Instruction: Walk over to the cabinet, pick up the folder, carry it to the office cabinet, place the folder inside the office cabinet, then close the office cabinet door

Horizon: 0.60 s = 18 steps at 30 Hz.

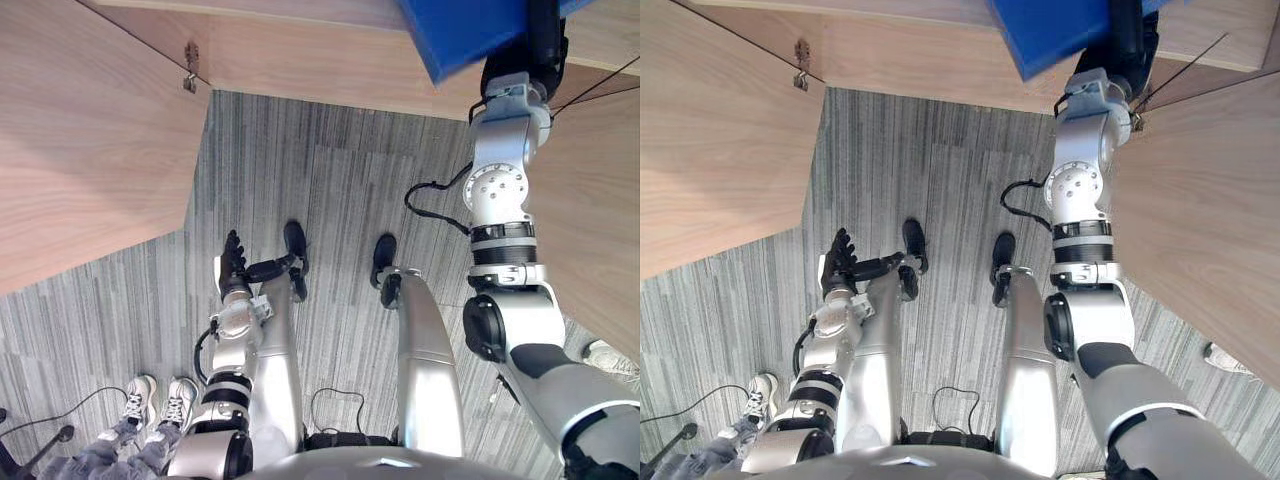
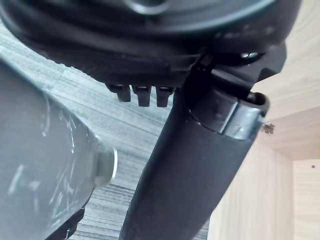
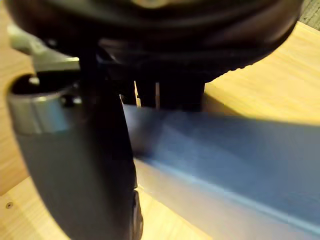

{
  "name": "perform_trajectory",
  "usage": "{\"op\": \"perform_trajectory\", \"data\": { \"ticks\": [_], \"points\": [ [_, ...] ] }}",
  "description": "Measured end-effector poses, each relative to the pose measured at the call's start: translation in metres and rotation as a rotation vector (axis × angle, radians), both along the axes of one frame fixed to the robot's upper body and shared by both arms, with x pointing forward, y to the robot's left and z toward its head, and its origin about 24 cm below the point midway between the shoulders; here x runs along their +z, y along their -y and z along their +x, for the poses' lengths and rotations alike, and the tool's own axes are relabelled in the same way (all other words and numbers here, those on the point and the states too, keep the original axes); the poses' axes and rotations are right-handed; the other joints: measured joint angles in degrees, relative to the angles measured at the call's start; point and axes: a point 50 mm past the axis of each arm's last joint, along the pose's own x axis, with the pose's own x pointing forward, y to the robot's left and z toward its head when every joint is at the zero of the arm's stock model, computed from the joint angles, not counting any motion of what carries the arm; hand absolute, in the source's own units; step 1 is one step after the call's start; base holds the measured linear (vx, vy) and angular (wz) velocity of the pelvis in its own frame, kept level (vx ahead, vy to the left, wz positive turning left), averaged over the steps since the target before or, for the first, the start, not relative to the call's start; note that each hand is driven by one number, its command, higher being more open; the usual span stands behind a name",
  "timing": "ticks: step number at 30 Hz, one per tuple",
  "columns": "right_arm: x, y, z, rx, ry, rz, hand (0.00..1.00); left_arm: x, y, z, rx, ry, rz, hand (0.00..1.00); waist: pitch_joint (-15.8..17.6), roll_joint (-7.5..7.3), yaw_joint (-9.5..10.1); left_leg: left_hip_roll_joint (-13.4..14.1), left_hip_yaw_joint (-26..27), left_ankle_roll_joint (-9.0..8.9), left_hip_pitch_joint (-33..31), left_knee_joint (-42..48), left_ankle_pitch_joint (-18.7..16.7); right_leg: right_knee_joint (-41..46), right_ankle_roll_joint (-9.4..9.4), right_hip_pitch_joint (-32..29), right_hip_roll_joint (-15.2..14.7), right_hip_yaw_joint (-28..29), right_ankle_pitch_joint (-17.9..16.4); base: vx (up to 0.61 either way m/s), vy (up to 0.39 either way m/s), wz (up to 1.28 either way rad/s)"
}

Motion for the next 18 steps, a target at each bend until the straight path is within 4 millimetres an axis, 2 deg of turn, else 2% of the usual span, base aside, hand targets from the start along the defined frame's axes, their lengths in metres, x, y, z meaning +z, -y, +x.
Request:
{"op": "perform_trajectory", "data": {
  "ticks": [4, 18],
  "points": [
    [0.026, -0.001, -0.003, 0.001, 0.076, 0.028, 1.0, -0.001, 0.004, 0.0, -0.004, -0.004, -0.009, 1.0, -0.04, 0.0, 0.37, -0.27, 0.09, -0.03, 0.86, -1.45, 0.86, -1.15, -0.2, 0.61, -0.16, -0.24, 0.55, 0.03, -0.003, 0.05],
    [0.027, -0.016, -0.002, 0.056, 0.086, 0.117, 1.0, -0.003, 0.019, 0.0, -0.041, -0.022, -0.019, 1.0, -0.45, 0.43, 0.57, -0.59, 0.59, -0.07, 4.02, -4.31, 1.07, -3.85, 0.07, 3.83, -0.16, -0.25, 0.99, 0.03, 0.007, 0.0]
  ]
}}
